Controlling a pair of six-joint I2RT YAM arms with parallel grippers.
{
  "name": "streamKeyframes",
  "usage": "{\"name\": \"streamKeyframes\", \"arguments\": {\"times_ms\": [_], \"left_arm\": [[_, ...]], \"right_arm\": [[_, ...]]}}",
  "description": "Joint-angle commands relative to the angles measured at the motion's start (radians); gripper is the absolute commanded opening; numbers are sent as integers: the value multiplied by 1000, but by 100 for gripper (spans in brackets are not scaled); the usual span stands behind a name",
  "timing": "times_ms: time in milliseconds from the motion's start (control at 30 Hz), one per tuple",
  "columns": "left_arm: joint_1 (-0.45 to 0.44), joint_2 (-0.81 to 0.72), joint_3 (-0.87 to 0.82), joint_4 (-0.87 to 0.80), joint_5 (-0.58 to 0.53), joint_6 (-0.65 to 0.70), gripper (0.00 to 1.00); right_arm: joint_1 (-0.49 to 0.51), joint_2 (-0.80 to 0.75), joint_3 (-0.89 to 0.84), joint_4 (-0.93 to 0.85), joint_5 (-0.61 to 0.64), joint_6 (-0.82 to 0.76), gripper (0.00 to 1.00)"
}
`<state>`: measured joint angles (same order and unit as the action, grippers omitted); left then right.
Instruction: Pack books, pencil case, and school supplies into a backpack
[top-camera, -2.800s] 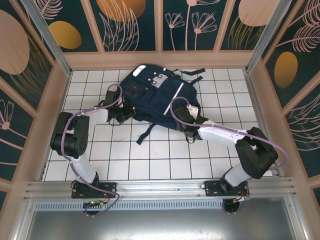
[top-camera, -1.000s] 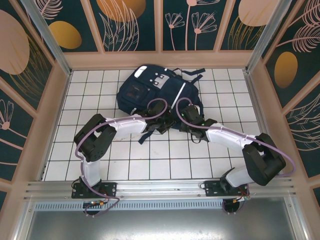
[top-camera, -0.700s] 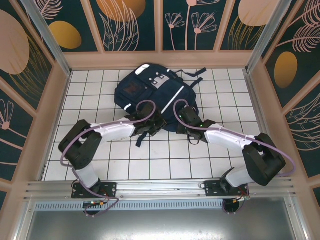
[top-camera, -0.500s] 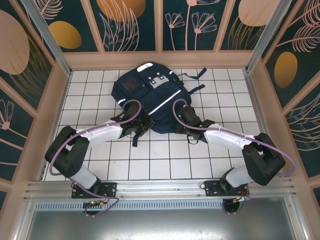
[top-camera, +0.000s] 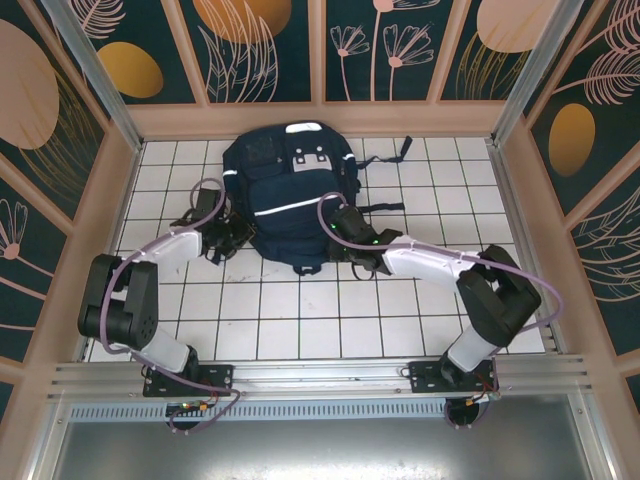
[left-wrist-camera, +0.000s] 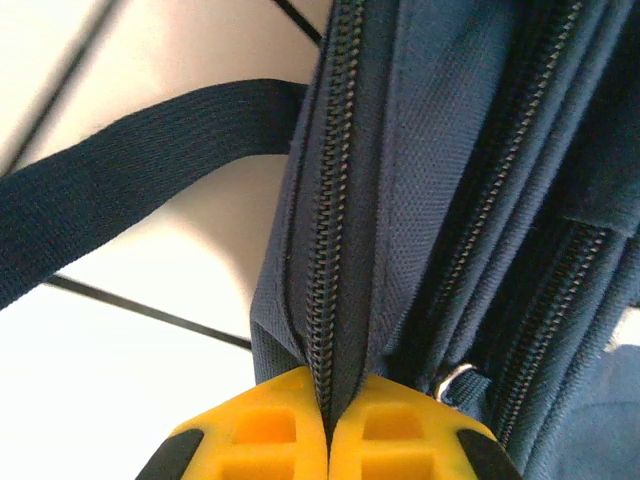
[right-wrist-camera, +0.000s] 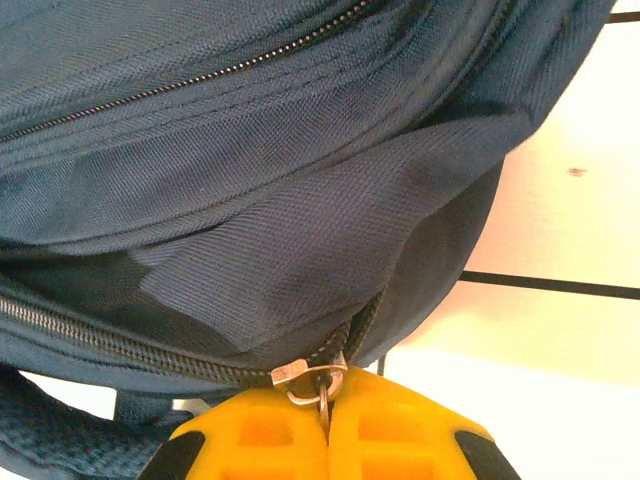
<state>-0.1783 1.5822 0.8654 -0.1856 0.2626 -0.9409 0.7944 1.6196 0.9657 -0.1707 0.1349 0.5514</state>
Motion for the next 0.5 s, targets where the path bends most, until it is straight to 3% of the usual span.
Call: {"name": "streamKeyframes", "arguments": {"times_ms": [0,67,233,333,467], "left_arm": [[123,54,54,-78,-182,151,0],[131,66,91,-98,-151,173,0],[131,13,65,-92,-38,120,31],[126,-50,11,-85,17,56,36],[66,-136,-62,-63,67,-56,52]], "right_arm": [[-5,30,44,-90,132,18,0],[13,51,64,-92,131,21,0],[45,83,85,-76,119,37,0],[57,97,89,-60,108,41,0],[71,119,90,-31,83,39,0]]}}
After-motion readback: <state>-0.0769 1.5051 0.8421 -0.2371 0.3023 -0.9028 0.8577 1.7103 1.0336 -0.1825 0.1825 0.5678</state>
